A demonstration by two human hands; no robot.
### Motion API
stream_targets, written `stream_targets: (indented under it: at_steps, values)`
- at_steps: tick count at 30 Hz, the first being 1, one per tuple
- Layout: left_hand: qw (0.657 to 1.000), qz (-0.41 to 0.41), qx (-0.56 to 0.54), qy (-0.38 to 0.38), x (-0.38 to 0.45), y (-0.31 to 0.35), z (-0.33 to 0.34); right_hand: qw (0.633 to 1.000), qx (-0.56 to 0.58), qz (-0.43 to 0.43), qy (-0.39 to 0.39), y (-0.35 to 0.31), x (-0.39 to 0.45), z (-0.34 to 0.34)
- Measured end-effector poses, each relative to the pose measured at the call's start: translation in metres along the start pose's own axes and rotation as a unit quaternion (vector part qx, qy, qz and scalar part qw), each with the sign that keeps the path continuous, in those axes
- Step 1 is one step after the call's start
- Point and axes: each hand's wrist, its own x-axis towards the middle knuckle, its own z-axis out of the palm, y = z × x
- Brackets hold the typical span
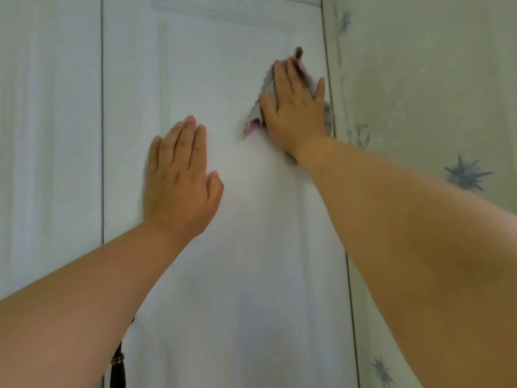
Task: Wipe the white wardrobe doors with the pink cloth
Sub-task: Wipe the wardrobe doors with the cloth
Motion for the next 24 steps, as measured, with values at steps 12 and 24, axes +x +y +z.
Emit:
stream_targets:
  at_steps: [12,24]
  values:
    - [1.0,0.0,0.017,-0.014,0.003,0.0,-0.003,0.997,-0.003,0.061,0.048,-0.008,-0.041,0.016]
    - [0.995,0.005,-0.012,-0.1,-0.049,0.015,-0.032,0.996,0.034,0.08,0.021,-0.016,-0.292,0.054]
